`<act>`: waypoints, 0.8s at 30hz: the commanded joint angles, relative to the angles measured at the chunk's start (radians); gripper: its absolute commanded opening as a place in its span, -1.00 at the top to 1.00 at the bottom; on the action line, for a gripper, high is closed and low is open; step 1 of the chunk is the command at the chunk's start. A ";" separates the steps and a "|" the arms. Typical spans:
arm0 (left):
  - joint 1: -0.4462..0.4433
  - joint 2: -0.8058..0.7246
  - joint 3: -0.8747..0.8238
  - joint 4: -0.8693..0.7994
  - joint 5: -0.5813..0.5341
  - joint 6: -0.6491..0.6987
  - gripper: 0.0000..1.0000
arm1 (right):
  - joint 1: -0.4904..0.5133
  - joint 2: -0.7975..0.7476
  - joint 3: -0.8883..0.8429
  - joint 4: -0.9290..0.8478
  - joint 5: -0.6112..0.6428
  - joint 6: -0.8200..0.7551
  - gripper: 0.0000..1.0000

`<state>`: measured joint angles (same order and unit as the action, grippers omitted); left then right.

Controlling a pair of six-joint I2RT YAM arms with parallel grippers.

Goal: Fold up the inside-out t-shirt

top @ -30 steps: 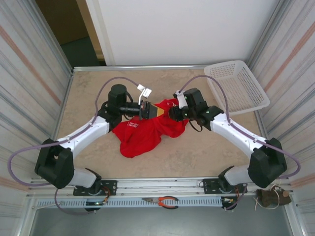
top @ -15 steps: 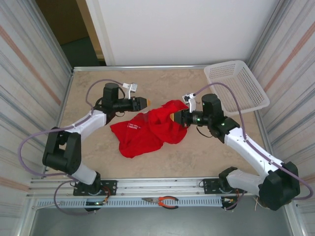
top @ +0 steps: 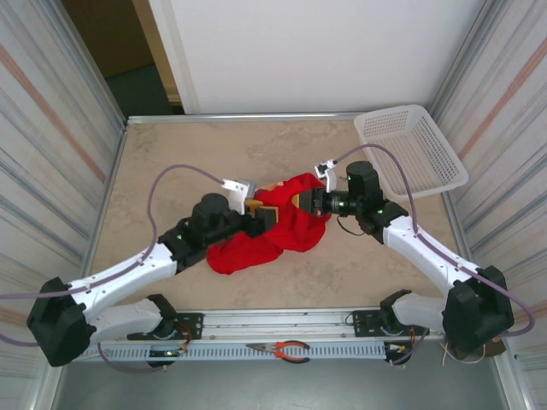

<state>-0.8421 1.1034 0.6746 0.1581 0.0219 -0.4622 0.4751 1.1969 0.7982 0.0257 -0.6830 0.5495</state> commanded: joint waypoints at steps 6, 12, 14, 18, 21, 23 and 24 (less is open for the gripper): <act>-0.020 0.155 0.070 0.103 -0.060 0.049 -0.19 | -0.007 -0.008 0.028 0.009 0.011 0.024 1.00; -0.018 0.241 0.128 0.132 -0.053 0.051 -0.09 | -0.005 -0.017 0.021 0.011 0.011 0.030 1.00; -0.011 0.270 0.145 0.142 -0.035 0.046 0.01 | -0.005 -0.022 0.019 0.011 0.012 0.031 1.00; 0.013 0.298 0.196 0.114 0.038 0.043 0.92 | -0.007 -0.032 0.012 -0.001 0.036 0.027 1.00; 0.059 0.261 0.252 0.018 0.136 0.012 1.00 | -0.012 -0.012 0.028 -0.030 0.084 0.002 1.00; 0.114 0.230 0.287 -0.014 0.254 -0.056 1.00 | -0.013 0.026 0.051 -0.069 0.149 -0.023 0.89; 0.150 0.219 0.313 -0.022 0.337 -0.101 1.00 | -0.015 0.056 0.066 -0.086 0.186 -0.030 0.54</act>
<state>-0.7593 1.3884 0.9073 0.1726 0.1696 -0.4736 0.4706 1.2095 0.8131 -0.0078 -0.5957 0.5629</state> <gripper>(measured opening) 0.063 0.101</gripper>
